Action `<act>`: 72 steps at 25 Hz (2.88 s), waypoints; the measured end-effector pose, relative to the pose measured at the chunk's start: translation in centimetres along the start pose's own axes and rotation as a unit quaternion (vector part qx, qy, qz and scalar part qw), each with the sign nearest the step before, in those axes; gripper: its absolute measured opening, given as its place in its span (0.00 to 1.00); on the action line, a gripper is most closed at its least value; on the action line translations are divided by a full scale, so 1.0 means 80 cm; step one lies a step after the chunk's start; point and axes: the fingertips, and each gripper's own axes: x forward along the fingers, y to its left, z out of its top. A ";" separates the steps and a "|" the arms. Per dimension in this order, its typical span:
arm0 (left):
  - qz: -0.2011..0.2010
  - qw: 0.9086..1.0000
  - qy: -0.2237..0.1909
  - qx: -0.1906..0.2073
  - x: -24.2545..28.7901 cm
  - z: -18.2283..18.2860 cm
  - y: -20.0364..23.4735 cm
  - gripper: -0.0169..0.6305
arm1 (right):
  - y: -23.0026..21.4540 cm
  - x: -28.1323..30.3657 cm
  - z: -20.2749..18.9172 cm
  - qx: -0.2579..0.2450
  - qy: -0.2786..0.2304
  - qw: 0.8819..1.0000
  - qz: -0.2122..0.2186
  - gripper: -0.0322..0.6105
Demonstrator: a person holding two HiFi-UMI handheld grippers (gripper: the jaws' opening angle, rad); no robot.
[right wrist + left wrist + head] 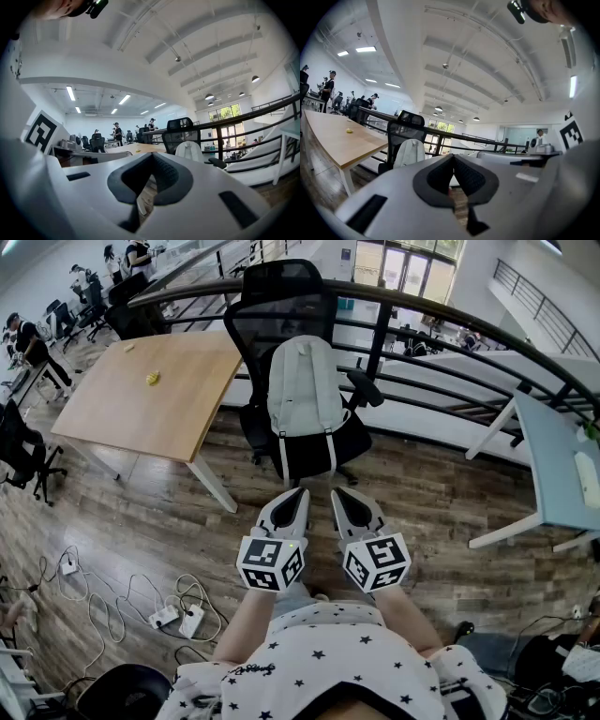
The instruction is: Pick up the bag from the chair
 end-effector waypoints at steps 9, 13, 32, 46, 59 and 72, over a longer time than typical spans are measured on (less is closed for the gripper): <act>0.013 1.000 -0.001 0.002 0.001 0.002 -0.007 0.05 | -0.008 -0.007 -0.002 0.001 -0.001 1.000 0.005 0.04; 0.019 1.000 0.008 0.001 0.002 -0.003 0.002 0.05 | -0.005 0.002 -0.001 0.003 -0.014 1.000 0.013 0.04; -0.023 1.000 0.020 0.002 0.218 0.043 0.117 0.05 | -0.147 0.196 0.038 0.002 -0.001 0.999 -0.035 0.04; -0.063 0.998 0.024 0.015 0.382 0.102 0.228 0.05 | -0.232 0.369 0.079 -0.010 -0.018 0.998 -0.066 0.04; -0.044 0.998 0.039 0.009 0.484 0.090 0.309 0.05 | -0.320 0.465 0.063 -0.009 0.009 0.996 -0.088 0.04; 0.013 0.999 0.039 0.016 0.617 0.086 0.384 0.05 | -0.433 0.605 0.051 -0.027 0.055 0.998 -0.012 0.04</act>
